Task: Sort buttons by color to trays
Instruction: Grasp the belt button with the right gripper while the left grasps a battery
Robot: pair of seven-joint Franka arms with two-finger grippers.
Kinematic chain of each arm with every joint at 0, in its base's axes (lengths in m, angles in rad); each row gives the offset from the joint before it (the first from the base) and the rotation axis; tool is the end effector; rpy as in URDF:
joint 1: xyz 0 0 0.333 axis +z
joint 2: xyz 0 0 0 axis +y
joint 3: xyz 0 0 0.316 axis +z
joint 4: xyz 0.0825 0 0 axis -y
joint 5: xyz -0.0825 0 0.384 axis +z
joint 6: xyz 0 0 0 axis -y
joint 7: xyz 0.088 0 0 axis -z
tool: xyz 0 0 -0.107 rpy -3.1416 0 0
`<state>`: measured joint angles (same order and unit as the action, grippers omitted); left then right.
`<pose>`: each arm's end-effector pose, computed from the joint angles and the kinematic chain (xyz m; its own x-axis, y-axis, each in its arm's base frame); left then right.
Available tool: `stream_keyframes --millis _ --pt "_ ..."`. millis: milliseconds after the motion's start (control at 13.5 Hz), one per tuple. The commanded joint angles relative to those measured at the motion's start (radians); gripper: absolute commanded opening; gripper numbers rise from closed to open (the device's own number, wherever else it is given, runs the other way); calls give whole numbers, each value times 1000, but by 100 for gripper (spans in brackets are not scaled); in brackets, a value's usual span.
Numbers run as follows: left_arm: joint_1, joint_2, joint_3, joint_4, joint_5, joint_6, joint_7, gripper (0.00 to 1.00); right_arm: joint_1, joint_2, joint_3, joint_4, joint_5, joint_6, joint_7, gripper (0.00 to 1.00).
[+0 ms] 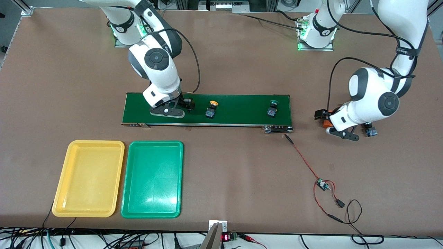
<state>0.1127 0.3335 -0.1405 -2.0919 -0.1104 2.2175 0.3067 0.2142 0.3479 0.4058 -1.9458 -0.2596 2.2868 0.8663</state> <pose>0.5599 -0.0187 0.2483 0.9507 -0.2637 -0.1633 -0.2351 -0.9560 0.1756 0.5114 0.3437 0.3183 0.9928 -0.1004 0.0658 -0.1021 -0.9945 0.0230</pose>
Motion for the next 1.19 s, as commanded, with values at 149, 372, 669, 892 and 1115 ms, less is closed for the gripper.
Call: stream_keyframes --millis 149,372,669,892,1115 --pt "70 -10 -11 -34 20 -7 121 100 16 22 -2 19 -6 2 28 100" --pt "88 8 -11 -36 49 -4 132 100 33 51 -2 31 38 17 -32 100" --pt "93 53 -11 -40 49 8 134 100 40 60 -13 39 180 6 -170 100" --pt "99 85 -11 -40 49 24 135 100 43 75 -19 39 180 5 -171 100" --pt "110 107 -11 -37 49 53 163 93 43 94 -19 41 180 8 -170 100"
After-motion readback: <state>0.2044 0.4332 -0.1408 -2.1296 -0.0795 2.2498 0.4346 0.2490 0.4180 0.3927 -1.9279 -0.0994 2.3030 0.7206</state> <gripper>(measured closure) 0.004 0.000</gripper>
